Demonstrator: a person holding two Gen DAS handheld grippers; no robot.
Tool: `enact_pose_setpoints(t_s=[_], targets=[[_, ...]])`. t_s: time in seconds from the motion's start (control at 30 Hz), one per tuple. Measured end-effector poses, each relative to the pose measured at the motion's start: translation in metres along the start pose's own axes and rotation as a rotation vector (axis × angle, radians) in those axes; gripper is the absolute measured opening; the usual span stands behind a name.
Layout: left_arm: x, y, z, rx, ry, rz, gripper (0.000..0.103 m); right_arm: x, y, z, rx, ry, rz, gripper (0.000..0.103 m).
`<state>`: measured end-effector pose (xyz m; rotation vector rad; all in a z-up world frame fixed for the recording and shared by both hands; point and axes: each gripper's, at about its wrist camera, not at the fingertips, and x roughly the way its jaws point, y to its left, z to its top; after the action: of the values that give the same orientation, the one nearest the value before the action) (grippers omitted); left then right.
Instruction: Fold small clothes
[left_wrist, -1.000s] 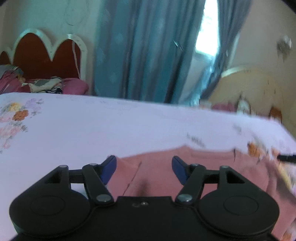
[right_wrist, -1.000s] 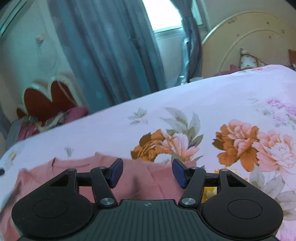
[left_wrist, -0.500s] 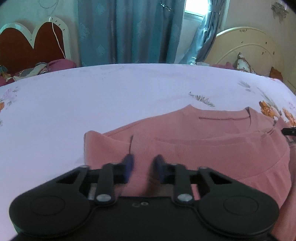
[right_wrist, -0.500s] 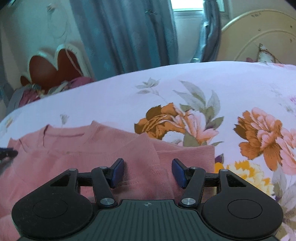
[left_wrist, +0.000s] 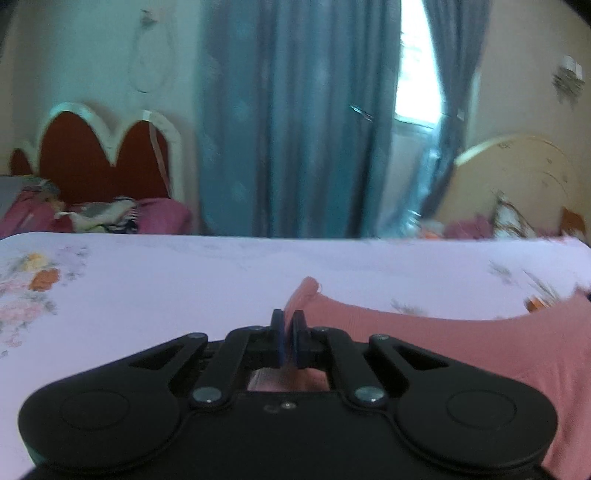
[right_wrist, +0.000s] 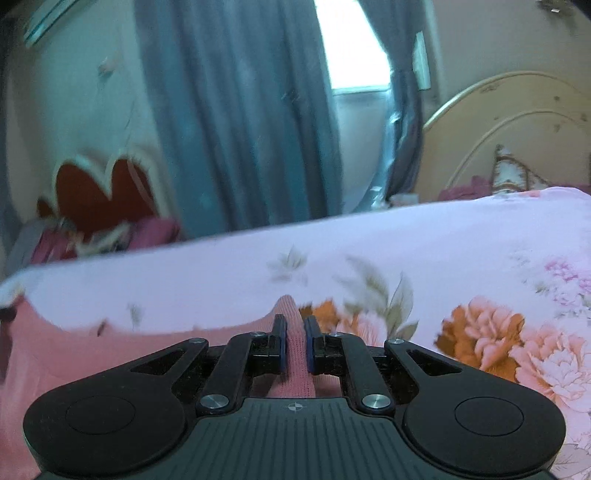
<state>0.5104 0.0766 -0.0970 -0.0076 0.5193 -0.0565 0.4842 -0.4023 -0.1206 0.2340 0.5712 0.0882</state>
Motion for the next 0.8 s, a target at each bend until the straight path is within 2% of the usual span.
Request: enact_pose_setpoints(t_s=[0.03, 0.07, 0.2, 0.33, 0.37, 0.43, 0.47, 0.53, 0.57, 0.6, 0.67, 0.77, 0.8], targets=[[0.005, 0.0, -0.001, -0.014, 0.001, 0.024, 0.004, 0.006, 0.0, -0.001, 0.0, 0.004, -0.025, 0.009], [0.011, -0.002, -0.004, -0.01, 0.012, 0.046, 0.004, 0.011, 0.0, -0.001, 0.001, 0.014, -0.052, 0.0], [0.033, -0.008, -0.025, 0.031, 0.09, 0.099, 0.004, 0.035, -0.014, -0.015, 0.03, 0.11, -0.092, 0.0], [0.038, -0.016, -0.034, 0.078, 0.136, 0.086, 0.004, 0.036, -0.021, -0.02, 0.078, 0.154, -0.026, 0.0], [0.037, -0.016, -0.035, 0.094, 0.138, 0.087, 0.005, 0.035, -0.022, -0.018, 0.082, 0.159, -0.016, 0.003], [0.037, -0.014, -0.036, 0.111, 0.15, 0.081, 0.008, 0.03, -0.021, -0.014, 0.081, 0.14, 0.011, 0.049], [0.038, -0.013, -0.036, 0.11, 0.158, 0.079, 0.011, 0.026, -0.017, -0.014, 0.068, 0.119, 0.015, 0.08], [0.04, -0.012, -0.036, 0.102, 0.172, 0.081, 0.012, 0.027, -0.01, -0.012, 0.044, 0.119, 0.039, 0.08], [0.041, -0.012, -0.036, 0.103, 0.174, 0.084, 0.014, 0.031, -0.005, -0.013, 0.038, 0.128, 0.043, 0.073], [0.042, -0.013, -0.037, 0.108, 0.175, 0.09, 0.016, 0.035, -0.001, -0.013, 0.03, 0.146, 0.051, 0.054], [0.043, -0.014, -0.039, 0.117, 0.177, 0.098, 0.016, 0.045, 0.005, -0.018, -0.004, 0.191, 0.041, 0.041], [0.044, -0.015, -0.04, 0.132, 0.179, 0.104, 0.017, 0.054, 0.008, -0.029, -0.049, 0.237, 0.023, 0.041], [0.044, -0.016, -0.04, 0.137, 0.179, 0.106, 0.017, 0.053, 0.01, -0.031, -0.065, 0.23, 0.019, 0.035]])
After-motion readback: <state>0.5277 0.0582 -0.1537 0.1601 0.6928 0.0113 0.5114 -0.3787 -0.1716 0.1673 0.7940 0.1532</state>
